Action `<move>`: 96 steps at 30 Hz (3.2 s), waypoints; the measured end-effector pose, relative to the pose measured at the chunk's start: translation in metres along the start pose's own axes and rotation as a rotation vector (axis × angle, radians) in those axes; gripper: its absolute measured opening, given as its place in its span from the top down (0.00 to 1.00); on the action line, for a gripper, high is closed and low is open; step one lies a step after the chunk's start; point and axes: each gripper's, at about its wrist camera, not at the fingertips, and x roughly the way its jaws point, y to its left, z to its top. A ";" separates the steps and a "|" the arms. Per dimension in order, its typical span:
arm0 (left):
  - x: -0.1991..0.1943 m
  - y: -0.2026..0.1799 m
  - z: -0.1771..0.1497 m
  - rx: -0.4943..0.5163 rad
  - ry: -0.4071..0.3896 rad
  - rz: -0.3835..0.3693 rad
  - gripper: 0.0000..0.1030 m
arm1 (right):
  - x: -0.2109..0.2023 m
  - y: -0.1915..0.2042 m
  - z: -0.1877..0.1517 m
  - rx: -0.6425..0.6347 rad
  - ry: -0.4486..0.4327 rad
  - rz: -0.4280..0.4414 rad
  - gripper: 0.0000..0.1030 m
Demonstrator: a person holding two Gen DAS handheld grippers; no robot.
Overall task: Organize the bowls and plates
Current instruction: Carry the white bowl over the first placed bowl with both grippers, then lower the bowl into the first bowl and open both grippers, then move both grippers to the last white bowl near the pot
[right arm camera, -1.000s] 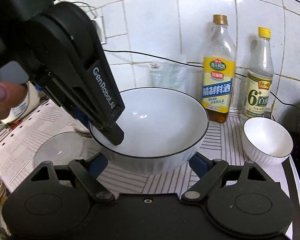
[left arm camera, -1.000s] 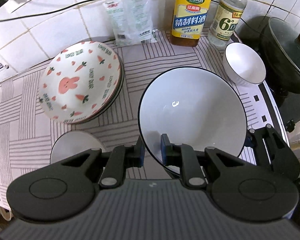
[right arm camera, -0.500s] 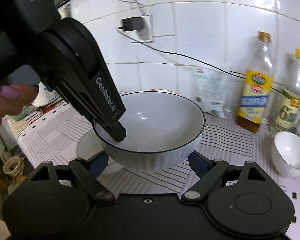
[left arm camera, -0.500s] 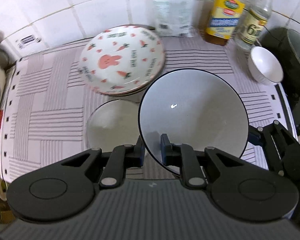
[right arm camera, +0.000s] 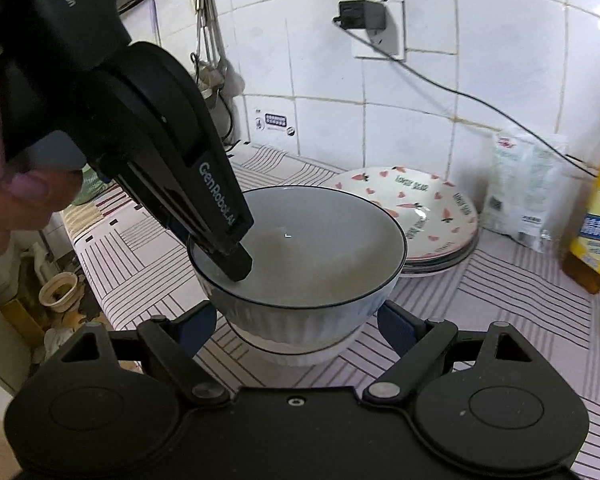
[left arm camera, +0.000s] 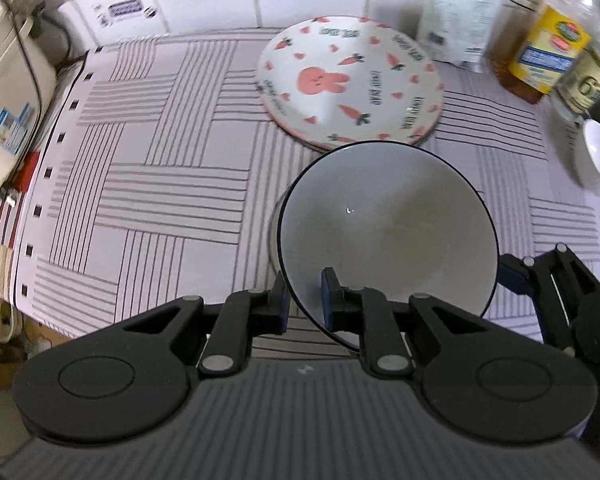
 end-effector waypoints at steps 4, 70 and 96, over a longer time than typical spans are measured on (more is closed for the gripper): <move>0.010 0.000 0.004 0.031 0.014 0.031 0.86 | 0.013 0.002 0.000 0.008 0.020 0.008 0.12; -0.041 -0.163 0.025 0.312 -0.072 -0.238 0.58 | -0.133 -0.102 -0.055 0.281 -0.143 -0.403 0.08; 0.088 -0.275 0.104 0.364 -0.111 -0.435 0.38 | -0.060 -0.236 -0.104 0.520 -0.073 -0.665 0.08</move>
